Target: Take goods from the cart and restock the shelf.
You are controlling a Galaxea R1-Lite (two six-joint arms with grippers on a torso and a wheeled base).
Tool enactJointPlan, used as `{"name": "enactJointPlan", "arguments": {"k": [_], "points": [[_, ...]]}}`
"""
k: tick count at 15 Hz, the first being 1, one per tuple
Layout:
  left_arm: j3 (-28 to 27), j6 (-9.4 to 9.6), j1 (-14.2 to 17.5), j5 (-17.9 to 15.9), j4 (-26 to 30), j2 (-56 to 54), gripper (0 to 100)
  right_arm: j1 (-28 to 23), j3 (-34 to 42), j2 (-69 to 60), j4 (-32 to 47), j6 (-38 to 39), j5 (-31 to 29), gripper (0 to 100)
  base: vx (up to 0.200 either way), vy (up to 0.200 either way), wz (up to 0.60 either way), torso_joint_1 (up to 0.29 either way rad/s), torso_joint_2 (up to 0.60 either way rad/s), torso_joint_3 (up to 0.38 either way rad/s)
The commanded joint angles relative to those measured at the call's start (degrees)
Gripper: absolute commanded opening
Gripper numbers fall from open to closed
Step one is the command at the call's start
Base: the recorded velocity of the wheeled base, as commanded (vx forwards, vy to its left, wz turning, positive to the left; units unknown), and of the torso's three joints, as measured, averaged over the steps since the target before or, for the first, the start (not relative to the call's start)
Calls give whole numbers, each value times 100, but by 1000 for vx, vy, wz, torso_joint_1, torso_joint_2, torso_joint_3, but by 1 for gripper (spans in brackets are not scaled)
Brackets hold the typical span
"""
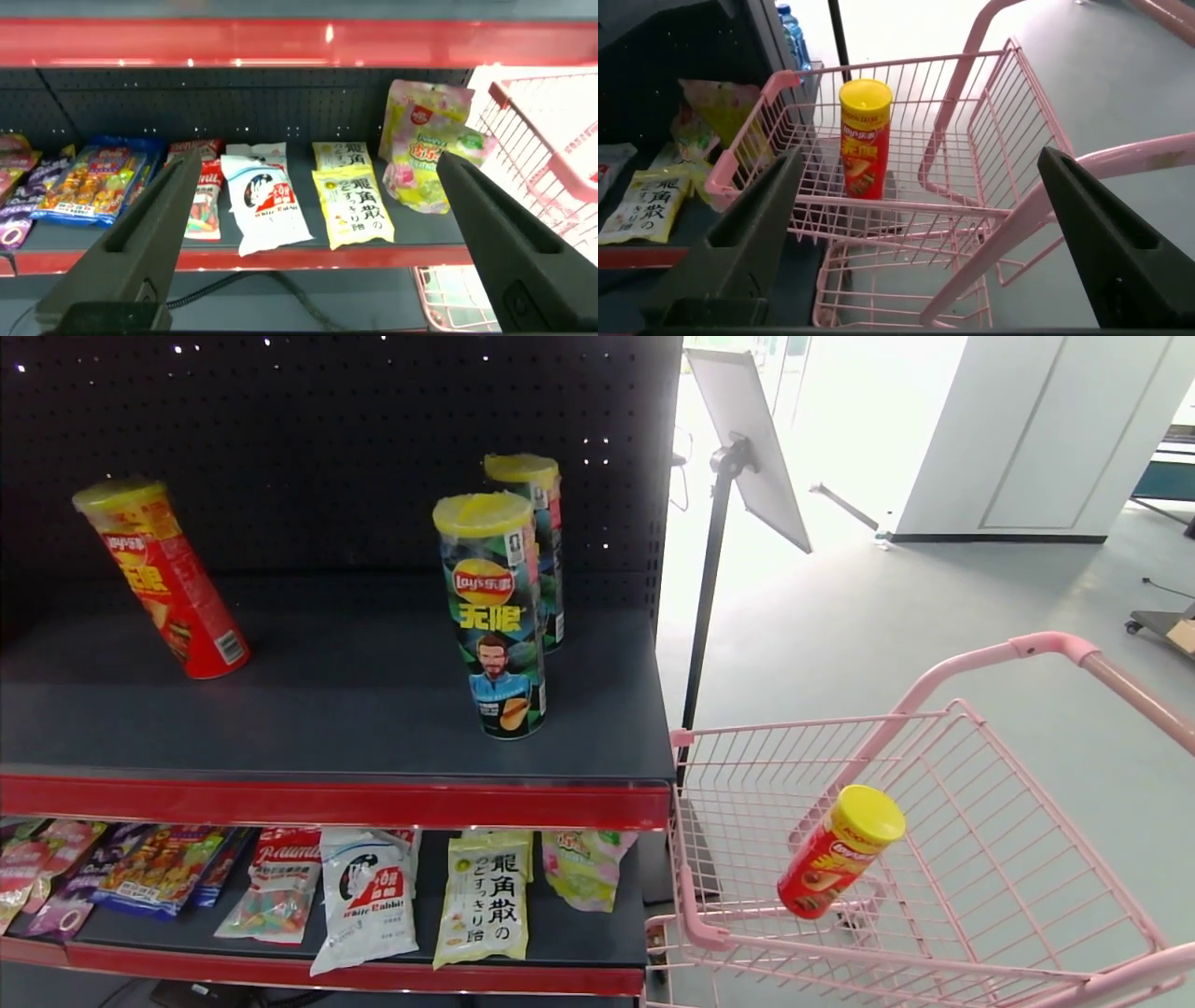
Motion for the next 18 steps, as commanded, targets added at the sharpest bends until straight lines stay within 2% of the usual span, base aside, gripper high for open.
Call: {"name": "enactJointPlan", "arguments": {"k": [1, 8, 15, 16, 17, 18], "points": [[1, -1, -2, 0, 4, 6, 100, 0, 0, 7, 0, -7, -1, 100, 0, 0, 0, -203, 500, 286], [1, -1, -2, 0, 4, 6, 100, 0, 0, 7, 0, -7, -1, 100, 0, 0, 0, -206, 530, 314], [1, -1, -2, 0, 4, 6, 100, 0, 0, 7, -52, -95, 25, 100, 0, 0, 0, -26, 69, 43], [1, 7, -2, 9, 4, 6, 100, 105, -809, 385, -140, -191, 298, 100, 0, 0, 0, 0, 0, 0], [1, 7, -2, 9, 4, 6, 100, 193, -2057, 1748, -175, -200, 465, 100, 0, 0, 0, 0, 0, 0], [1, 7, -2, 0, 4, 6, 100, 308, -2979, 2618, -281, -200, 535, 100, 0, 0, 0, 0, 0, 0]]}}
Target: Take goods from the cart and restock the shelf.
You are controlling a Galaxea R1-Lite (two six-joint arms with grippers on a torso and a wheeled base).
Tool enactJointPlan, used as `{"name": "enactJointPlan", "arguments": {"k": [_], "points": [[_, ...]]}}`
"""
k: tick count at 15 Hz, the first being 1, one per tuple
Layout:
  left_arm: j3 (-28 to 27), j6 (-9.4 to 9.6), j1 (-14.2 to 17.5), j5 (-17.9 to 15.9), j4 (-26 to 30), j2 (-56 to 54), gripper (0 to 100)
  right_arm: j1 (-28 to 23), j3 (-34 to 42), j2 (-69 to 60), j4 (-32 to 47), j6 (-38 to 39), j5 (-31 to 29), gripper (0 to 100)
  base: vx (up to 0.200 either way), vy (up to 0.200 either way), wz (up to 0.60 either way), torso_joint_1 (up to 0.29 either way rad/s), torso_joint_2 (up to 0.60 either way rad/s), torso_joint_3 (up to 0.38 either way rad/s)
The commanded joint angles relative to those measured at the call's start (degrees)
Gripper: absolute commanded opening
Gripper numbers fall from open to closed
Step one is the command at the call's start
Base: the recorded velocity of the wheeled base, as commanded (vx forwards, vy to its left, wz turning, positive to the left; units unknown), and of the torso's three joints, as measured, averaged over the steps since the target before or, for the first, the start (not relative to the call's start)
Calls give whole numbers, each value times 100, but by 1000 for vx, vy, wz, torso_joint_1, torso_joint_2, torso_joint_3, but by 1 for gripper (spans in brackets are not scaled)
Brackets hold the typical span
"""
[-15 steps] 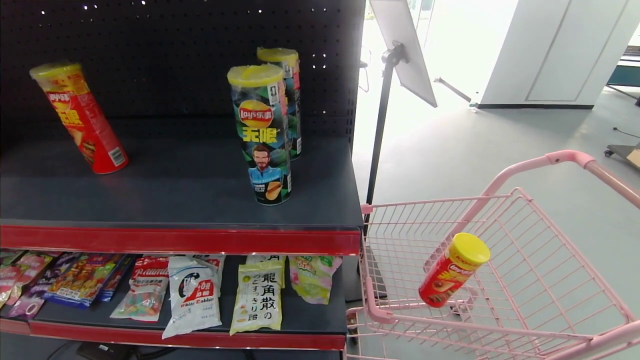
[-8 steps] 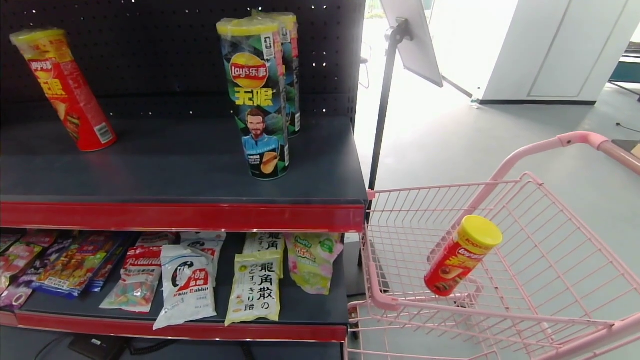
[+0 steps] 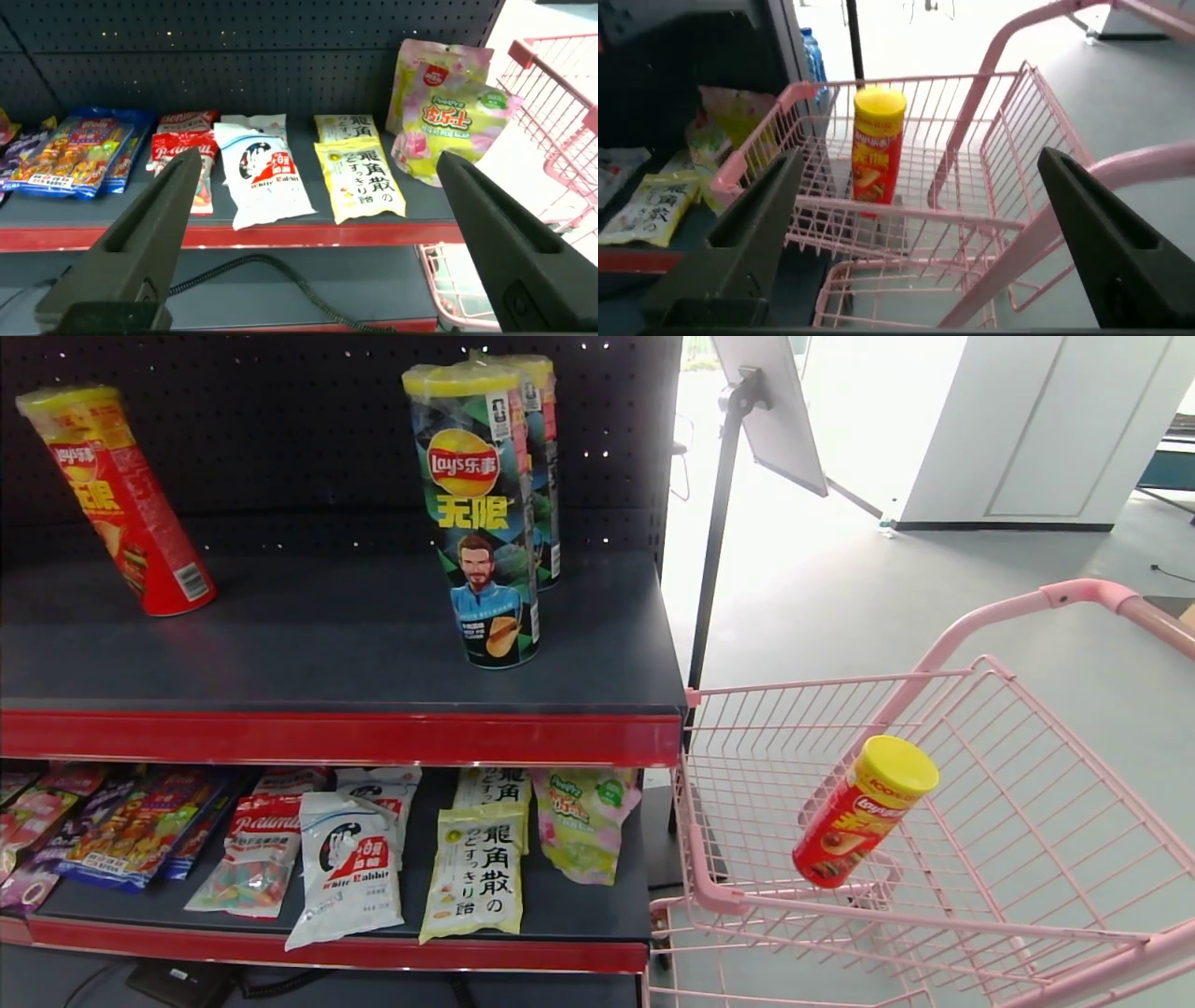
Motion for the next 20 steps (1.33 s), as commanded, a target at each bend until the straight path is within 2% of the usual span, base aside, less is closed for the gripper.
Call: {"name": "enactJointPlan", "arguments": {"k": [1, 2, 4, 5, 6, 8, 9, 10, 11, 12, 15, 20], "points": [[1, -4, 0, -1, 0, 9, 100, 501, -3813, 3567, -221, -32, 524, 100, 0, 0, 0, 0, 0, 0], [1, -4, 0, 8, 0, 9, 100, 580, -4358, 4296, -239, -85, 735, 100, 0, 0, 0, 0, 0, 0], [1, -4, 0, -1, 0, 9, 100, 422, -4147, 5298, -397, -375, 1078, 100, 0, 0, 0, 0, 0, 0], [1, -4, 0, -1, 0, 9, 100, 369, -3945, 5667, -758, -410, 1140, 100, 0, 0, 0, 0, 0, 0], [1, -4, 0, -1, 0, 9, 100, 290, -3611, 6212, -1592, -586, 1447, 100, 0, 0, 0, 0, 0, 0], [1, -4, 0, -1, 0, 9, 100, -369, -3224, 7161, -2454, -1368, 3047, 100, 0, 0, 0, 0, 0, 0], [1, -4, 0, 8, 0, 9, 100, -606, -3084, 7460, -2471, -1992, 3653, 100, 0, 0, 0, 0, 0, 0], [1, -4, 0, -1, 0, 9, 100, -1054, -2891, 7979, -2489, -3056, 4629, 100, 0, 0, 0, 0, 0, 0], [1, -4, 0, -1, 0, 9, 100, -1283, -2811, 8392, -2463, -3829, 5420, 100, 0, 0, 0, 0, 0, 0], [1, -4, 0, -1, 0, 9, 100, -1300, -2697, 8585, -2410, -4260, 5736, 100, 0, 0, 0, 0, 0, 0], [1, -4, 0, -1, 0, 9, 100, -1661, -2627, 9332, -2392, -4488, 6325, 100, 0, 0, 0, 0, 0, 0], [1, -4, 0, -1, 0, 9, 100, -1749, -2767, 9983, -2366, -4515, 6299, 100, 0, 0, 0, 0, 0, 0]]}}
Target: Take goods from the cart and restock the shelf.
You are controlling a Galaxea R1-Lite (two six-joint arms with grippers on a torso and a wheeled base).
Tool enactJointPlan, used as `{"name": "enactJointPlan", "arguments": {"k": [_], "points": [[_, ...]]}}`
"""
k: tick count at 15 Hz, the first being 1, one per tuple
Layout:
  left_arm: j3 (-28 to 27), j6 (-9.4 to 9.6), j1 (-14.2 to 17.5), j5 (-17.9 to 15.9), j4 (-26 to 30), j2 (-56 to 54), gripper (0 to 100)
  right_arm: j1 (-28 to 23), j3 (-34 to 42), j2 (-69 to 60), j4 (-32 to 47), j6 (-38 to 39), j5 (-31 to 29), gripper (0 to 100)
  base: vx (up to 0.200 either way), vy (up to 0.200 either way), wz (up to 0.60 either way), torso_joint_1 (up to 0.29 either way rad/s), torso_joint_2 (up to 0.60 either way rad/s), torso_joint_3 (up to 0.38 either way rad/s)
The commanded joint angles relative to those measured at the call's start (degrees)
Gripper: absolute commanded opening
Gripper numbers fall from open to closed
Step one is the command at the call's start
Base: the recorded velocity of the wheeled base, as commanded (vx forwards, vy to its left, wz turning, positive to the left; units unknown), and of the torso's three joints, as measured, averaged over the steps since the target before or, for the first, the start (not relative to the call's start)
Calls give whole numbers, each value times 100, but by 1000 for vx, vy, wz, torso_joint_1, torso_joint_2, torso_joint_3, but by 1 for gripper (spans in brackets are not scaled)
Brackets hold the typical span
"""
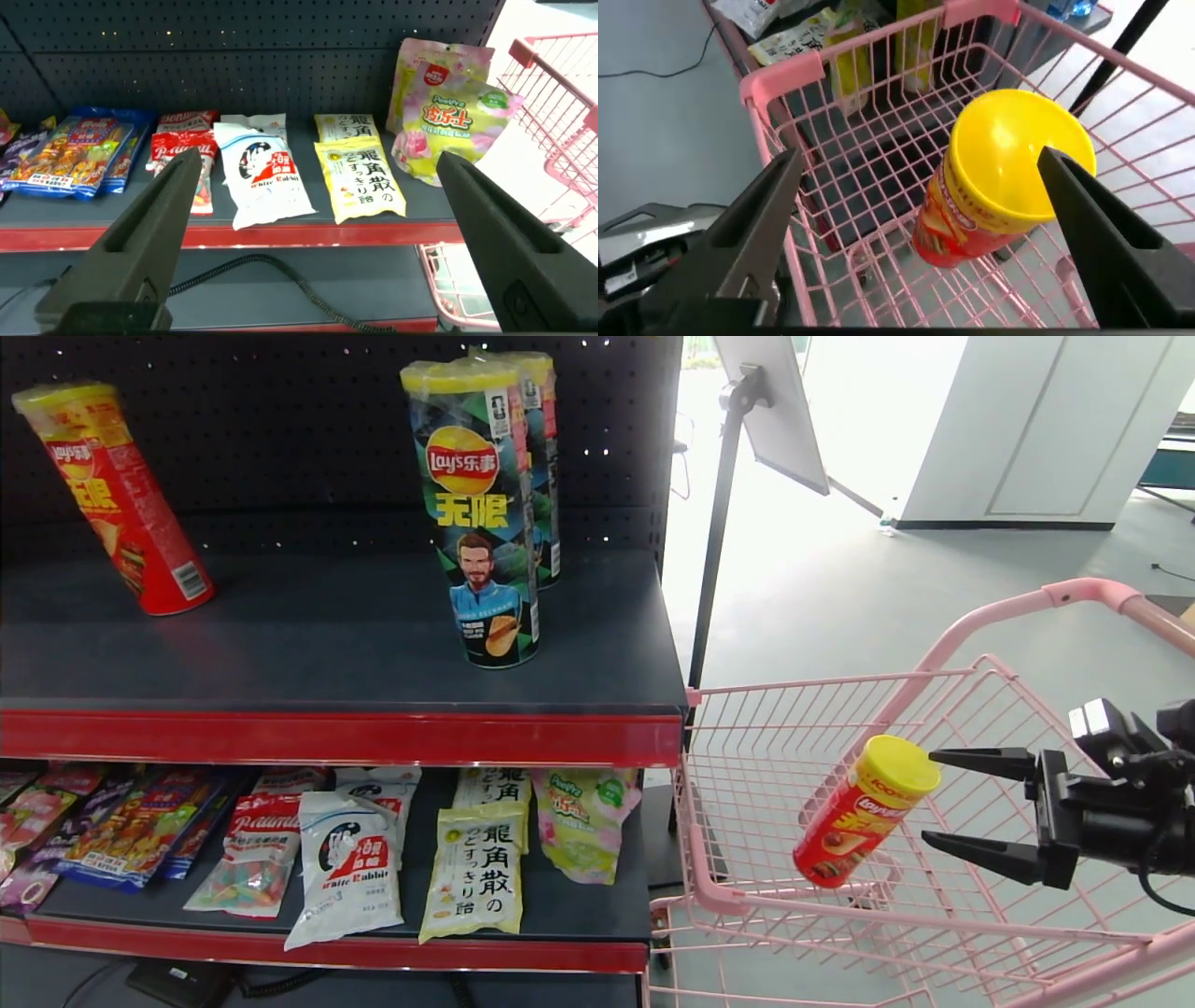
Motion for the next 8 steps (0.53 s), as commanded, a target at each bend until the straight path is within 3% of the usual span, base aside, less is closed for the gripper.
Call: {"name": "enactJointPlan", "arguments": {"k": [1, 4, 8], "points": [[1, -4, 0, 0, 0, 9, 100, -76, -144, 411, 21, 59, -23, 100, 0, 0, 0, 0, 0, 0], [1, -4, 0, 0, 0, 9, 100, -331, -689, 639, 179, 174, -190, 100, 0, 0, 0, 0, 0, 0], [1, -4, 0, 0, 0, 9, 100, -348, -654, 534, 241, 165, -172, 100, 0, 0, 0, 0, 0, 0]]}}
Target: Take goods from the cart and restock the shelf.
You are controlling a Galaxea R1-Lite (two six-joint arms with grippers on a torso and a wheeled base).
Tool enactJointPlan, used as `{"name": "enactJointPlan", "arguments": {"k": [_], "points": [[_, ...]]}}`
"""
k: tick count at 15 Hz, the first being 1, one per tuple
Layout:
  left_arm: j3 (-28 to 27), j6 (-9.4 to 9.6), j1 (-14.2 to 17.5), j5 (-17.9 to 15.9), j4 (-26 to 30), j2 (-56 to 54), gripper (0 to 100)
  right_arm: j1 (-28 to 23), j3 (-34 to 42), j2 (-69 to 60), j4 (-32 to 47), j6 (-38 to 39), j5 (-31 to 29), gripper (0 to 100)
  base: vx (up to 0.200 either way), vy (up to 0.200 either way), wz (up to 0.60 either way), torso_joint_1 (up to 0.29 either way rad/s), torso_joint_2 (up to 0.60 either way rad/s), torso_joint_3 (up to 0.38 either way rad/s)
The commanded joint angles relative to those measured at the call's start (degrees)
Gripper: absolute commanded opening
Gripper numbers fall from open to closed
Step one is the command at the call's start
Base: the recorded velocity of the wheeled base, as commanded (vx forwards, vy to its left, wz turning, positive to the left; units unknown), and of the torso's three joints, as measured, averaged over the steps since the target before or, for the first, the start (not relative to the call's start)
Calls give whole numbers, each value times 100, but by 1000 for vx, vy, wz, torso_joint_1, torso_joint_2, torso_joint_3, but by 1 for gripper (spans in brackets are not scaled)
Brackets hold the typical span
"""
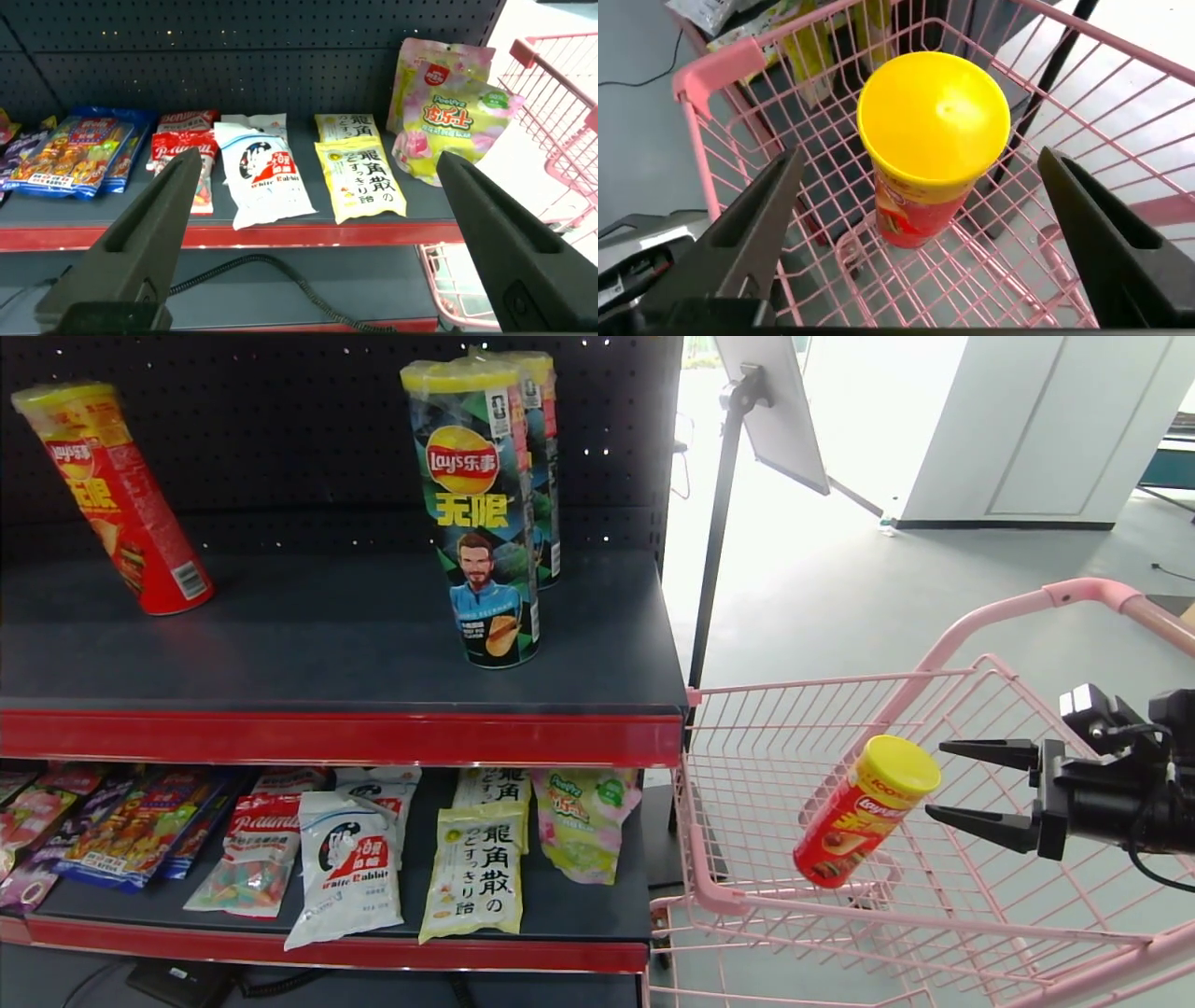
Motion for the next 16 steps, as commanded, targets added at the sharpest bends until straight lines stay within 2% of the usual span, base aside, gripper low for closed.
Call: {"name": "enactJointPlan", "arguments": {"k": [1, 5, 12, 16], "points": [[1, -1, 0, 9, 2, 9, 100, -17, 62, 22, 1, -2, -9, 100, 0, 0, 0, 0, 0, 0], [1, -1, 0, 0, 2, 9, 100, 0, -17, 356, -8, -28, -27, 100, 0, 0, 0, 0, 0, 0], [1, -1, 0, 0, 2, 9, 100, 0, -773, 1446, -8, -20, -264, 100, 0, 0, 0, 0, 0, 0], [1, -1, 0, 0, 2, 9, 100, 537, -817, 1551, -17, 7, -150, 100, 0, 0, 0, 0, 0, 0]]}}
